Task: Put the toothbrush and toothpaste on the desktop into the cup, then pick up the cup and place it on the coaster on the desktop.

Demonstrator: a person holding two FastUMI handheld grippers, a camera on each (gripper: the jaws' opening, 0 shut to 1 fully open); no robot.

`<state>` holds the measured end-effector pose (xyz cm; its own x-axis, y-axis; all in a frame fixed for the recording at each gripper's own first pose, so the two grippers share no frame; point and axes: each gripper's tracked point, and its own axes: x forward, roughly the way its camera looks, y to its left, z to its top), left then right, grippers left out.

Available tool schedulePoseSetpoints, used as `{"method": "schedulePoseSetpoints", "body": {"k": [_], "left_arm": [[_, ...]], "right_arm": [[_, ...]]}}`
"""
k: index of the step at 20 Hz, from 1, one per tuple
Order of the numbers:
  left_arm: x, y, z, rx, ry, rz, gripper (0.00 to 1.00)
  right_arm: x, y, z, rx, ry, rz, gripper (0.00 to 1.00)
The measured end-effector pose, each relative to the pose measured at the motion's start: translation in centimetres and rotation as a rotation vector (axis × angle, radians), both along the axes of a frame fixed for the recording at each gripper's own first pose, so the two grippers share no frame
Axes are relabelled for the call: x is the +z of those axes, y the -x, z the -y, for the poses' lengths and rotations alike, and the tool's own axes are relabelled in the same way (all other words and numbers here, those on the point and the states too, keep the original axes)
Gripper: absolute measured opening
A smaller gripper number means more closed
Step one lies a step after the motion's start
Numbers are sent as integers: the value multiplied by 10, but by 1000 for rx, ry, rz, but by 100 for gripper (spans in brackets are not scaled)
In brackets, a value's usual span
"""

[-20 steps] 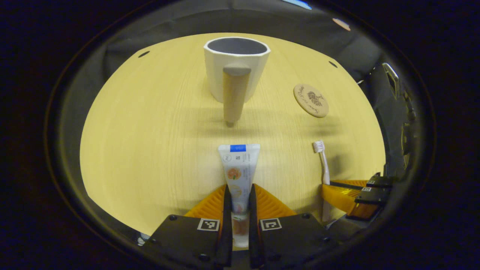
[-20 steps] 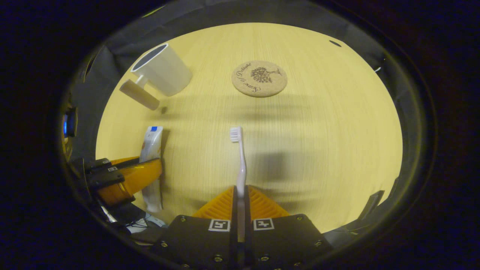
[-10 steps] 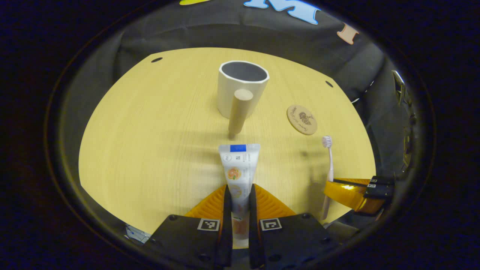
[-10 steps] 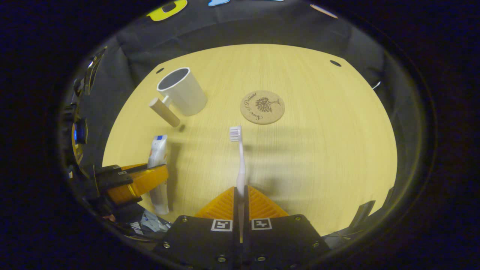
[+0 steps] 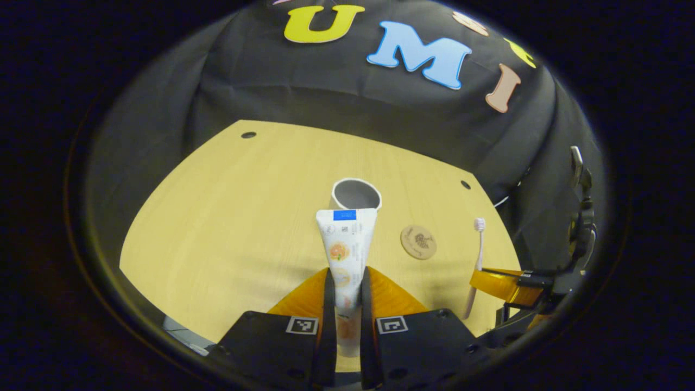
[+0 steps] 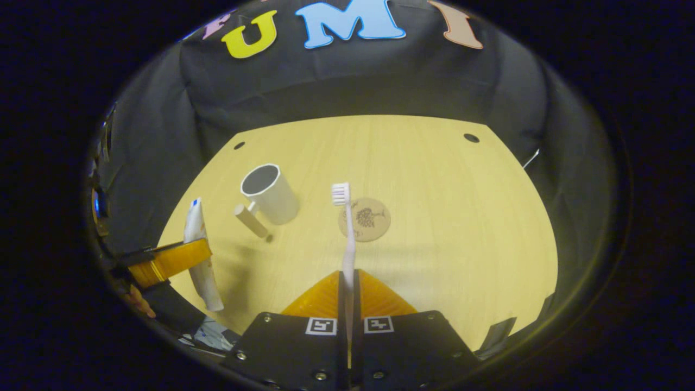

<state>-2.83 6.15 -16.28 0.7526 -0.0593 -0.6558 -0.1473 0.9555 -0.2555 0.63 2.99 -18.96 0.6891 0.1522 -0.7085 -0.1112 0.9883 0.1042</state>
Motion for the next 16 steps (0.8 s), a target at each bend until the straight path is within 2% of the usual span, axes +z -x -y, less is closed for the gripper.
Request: {"method": "schedulePoseSetpoints", "body": {"k": [9, 12, 16], "left_arm": [[83, -39, -33, 41, -7, 282, 25], [99, -79, -36, 35, -3, 376, 24], [120, -123, -29, 3, -51, 496, 24]], "right_arm": [[28, -11, 4, -5, -43, 128, 4], [34, -11, 2, -3, -62, 151, 4], [34, -11, 6, -18, -52, 154, 4]]}}
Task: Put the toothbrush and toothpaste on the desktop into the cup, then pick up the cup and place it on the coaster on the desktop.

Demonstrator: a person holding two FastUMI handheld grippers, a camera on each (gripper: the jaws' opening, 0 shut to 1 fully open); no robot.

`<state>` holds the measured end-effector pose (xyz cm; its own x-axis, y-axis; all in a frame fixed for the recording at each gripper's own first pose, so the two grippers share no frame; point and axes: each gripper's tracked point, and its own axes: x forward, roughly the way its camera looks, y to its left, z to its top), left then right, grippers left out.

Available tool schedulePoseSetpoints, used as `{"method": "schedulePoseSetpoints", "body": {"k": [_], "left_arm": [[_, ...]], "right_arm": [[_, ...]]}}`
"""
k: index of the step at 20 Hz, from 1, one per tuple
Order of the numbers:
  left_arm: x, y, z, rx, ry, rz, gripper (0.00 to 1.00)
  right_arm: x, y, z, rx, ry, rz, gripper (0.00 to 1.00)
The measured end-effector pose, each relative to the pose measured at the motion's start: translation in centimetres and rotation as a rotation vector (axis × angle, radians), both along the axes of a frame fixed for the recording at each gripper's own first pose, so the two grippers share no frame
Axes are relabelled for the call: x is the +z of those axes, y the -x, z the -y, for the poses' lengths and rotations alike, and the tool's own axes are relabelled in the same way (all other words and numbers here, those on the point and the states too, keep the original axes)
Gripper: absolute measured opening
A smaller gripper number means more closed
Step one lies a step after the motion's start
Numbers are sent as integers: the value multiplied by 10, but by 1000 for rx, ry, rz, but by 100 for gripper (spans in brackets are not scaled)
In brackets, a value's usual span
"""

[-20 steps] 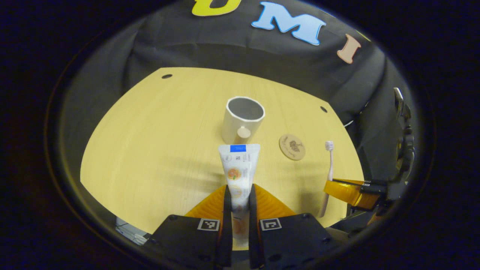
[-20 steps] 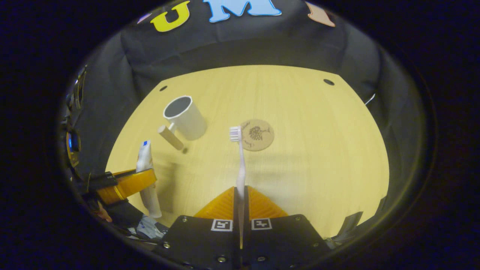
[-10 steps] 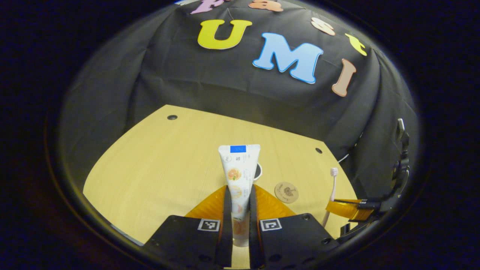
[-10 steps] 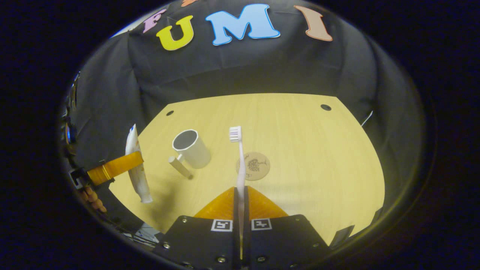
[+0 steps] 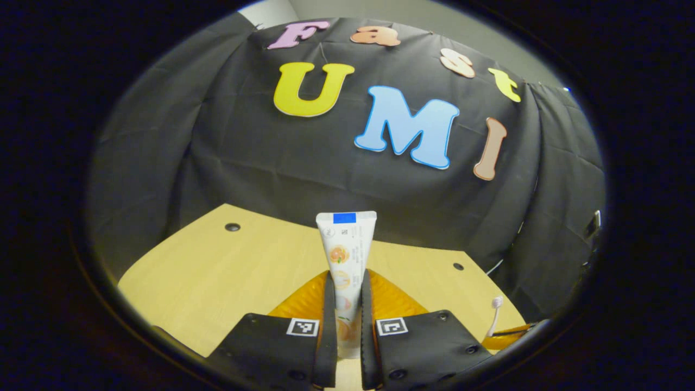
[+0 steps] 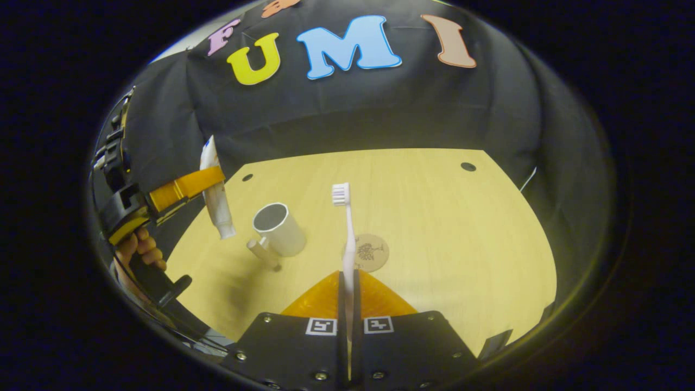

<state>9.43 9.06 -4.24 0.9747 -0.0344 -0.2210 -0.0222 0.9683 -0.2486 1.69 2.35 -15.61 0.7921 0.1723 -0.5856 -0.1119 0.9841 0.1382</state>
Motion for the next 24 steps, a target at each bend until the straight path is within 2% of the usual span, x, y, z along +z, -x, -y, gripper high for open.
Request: {"method": "schedulePoseSetpoints", "body": {"k": [5, 12, 17, 19, 24], "left_arm": [[-12, -52, 7, -32, -2, 78, 24], [-80, -85, 18, -65, -16, -10, 24], [-105, -88, 15, -47, -12, -75, 26], [-112, -85, 13, -43, -16, -100, 31], [-132, -72, 24, -82, -78, -157, 33]], "right_arm": [[-5, 2, 4, -32, -10, -22, 4], [-4, 6, 5, -54, -3, -26, 4], [-9, 6, 5, -47, 6, -34, 4], [-9, 7, 3, -42, 2, -38, 4], [-11, 9, 1, -27, -5, -39, 4]]}}
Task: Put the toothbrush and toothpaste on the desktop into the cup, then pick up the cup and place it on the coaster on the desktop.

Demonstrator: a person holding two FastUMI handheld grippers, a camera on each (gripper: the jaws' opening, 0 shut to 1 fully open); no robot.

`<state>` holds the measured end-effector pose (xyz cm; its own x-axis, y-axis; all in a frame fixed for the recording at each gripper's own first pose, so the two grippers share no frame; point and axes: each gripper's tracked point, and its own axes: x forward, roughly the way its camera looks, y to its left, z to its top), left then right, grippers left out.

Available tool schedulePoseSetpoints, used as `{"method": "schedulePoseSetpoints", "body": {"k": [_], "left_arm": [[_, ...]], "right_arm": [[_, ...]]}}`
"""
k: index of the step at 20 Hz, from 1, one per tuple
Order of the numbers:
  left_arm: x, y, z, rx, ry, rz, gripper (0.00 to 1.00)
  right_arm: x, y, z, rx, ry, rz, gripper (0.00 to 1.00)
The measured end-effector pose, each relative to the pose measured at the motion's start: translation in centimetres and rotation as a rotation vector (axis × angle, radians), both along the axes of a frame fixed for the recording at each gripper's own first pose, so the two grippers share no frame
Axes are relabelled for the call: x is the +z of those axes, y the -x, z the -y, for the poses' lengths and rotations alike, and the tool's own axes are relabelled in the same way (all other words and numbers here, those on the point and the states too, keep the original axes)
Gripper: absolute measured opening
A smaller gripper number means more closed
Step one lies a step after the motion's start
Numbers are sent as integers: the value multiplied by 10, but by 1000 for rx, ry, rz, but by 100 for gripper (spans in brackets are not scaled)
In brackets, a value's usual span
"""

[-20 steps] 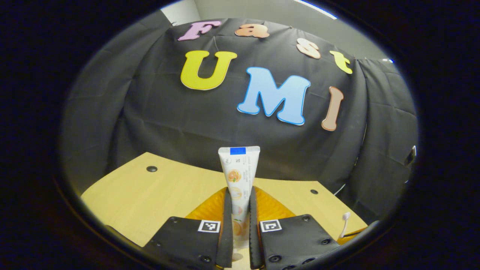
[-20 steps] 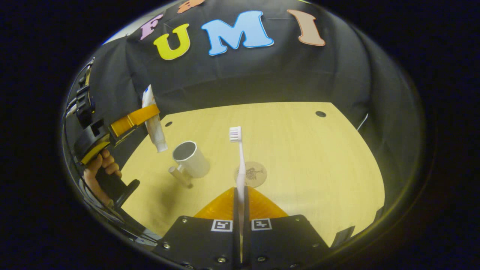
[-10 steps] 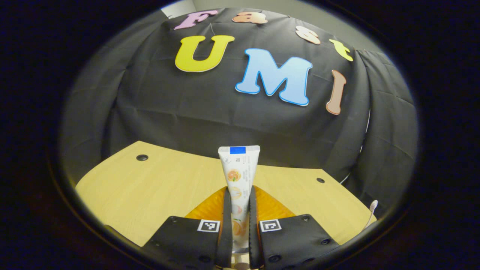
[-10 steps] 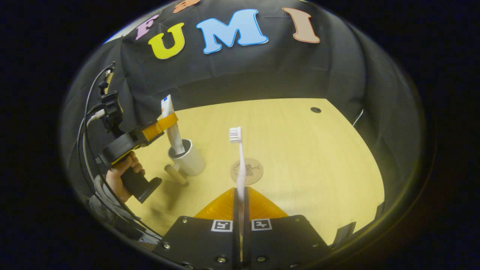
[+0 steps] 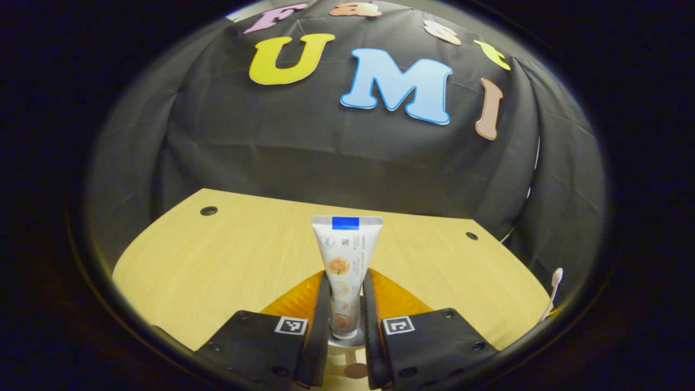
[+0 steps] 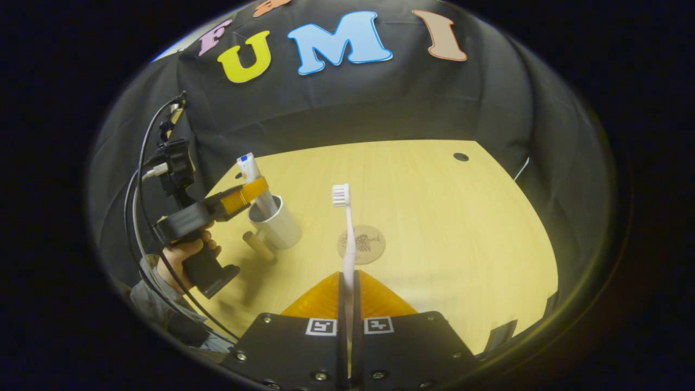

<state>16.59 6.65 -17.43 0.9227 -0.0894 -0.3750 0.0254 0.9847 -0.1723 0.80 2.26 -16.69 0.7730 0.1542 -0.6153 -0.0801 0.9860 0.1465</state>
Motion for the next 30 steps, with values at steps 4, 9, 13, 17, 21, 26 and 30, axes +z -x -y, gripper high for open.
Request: {"method": "schedulePoseSetpoints", "body": {"k": [4, 9, 13, 17, 21, 26, 30], "left_arm": [[-9, 9, 10, -26, -18, -27, 48], [2, 13, 12, -46, -46, -9, 84], [1, 24, 5, -26, -25, -29, 88], [11, 43, -3, -18, -32, -32, 87], [23, 58, -8, -22, -22, -43, 87], [30, 80, -7, -35, 18, -79, 87], [21, 102, -4, -66, 48, -143, 89]], "right_arm": [[2, 0, -5, 17, -4, 8, 4], [5, -4, -12, 28, -17, 19, 4], [17, -14, -20, 45, -42, 59, 4], [38, -35, -41, 103, -74, 143, 4], [63, -61, -70, 177, -81, 273, 4], [89, -94, -106, 234, -107, 429, 4], [92, -119, -130, 265, -126, 483, 4]]}}
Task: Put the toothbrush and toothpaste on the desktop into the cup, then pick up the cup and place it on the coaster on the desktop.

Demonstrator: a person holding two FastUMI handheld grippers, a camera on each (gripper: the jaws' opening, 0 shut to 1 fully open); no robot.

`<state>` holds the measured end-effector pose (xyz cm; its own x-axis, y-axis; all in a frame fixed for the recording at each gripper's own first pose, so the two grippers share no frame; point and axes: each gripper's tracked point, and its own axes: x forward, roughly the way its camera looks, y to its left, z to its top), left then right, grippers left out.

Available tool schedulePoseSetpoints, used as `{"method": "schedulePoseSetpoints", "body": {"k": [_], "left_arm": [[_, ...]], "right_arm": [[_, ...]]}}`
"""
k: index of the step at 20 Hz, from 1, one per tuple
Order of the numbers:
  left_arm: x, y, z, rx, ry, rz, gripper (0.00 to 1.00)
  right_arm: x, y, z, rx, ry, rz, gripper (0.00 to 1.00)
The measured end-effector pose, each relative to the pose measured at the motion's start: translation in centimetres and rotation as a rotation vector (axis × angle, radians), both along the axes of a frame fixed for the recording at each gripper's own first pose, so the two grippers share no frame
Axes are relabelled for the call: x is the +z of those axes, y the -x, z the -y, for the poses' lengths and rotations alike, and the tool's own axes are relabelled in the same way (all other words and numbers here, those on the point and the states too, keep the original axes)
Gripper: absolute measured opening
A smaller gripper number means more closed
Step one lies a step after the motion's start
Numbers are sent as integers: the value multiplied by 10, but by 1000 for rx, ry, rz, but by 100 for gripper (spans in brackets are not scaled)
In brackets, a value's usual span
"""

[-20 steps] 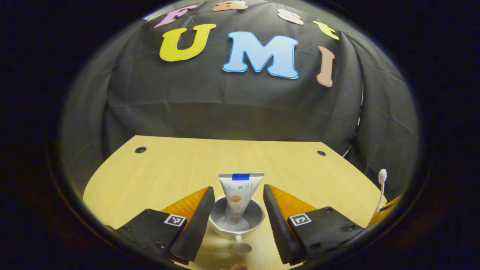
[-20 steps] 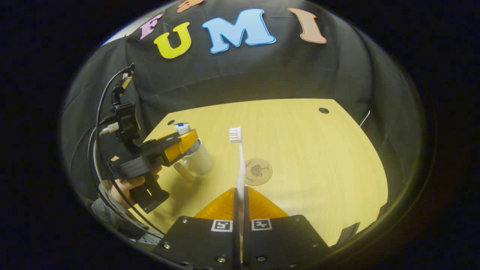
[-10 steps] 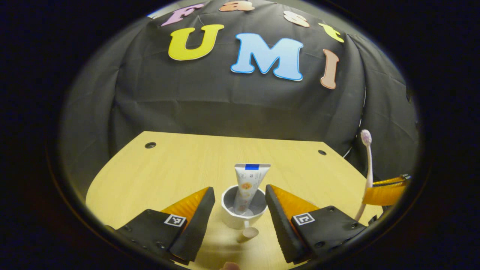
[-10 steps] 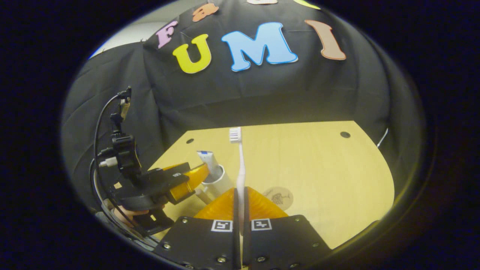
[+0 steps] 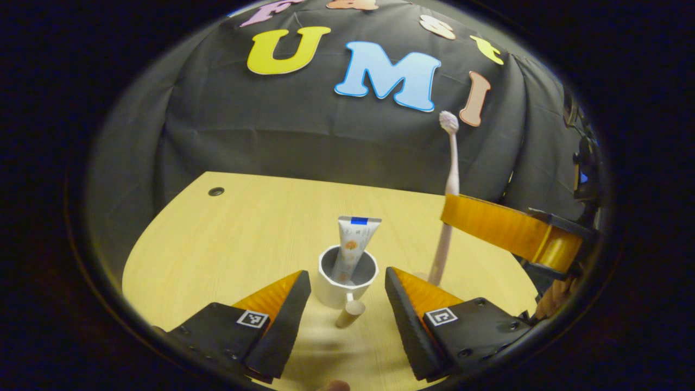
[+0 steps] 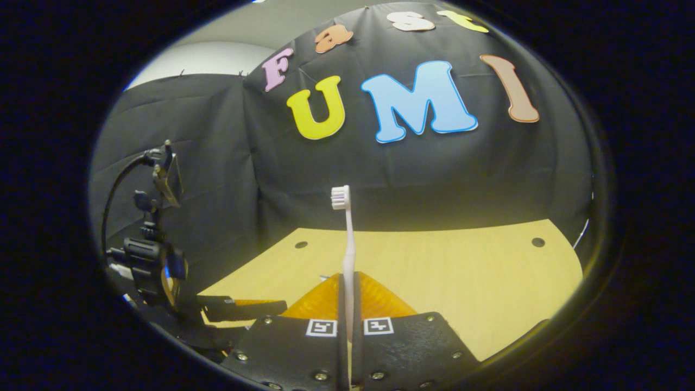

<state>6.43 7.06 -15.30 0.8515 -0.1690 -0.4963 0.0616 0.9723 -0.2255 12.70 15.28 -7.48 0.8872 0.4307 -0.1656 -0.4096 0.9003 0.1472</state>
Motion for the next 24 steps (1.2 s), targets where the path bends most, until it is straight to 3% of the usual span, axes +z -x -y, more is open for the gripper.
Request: {"method": "schedulePoseSetpoints", "body": {"k": [9, 18, 23, 24], "left_arm": [[-16, 22, -3, -2, 62, -81, 90], [-31, 27, -15, 30, 108, -134, 90], [-31, 26, -13, 15, 110, -135, 90], [-31, 26, -13, 11, 110, -134, 90]], "right_arm": [[-12, -44, -45, 58, -24, 57, 4], [-35, -48, -54, 46, 58, 69, 6], [-37, -44, -51, 45, 68, 51, 21], [-37, -43, -51, 47, 65, 48, 36]]}}
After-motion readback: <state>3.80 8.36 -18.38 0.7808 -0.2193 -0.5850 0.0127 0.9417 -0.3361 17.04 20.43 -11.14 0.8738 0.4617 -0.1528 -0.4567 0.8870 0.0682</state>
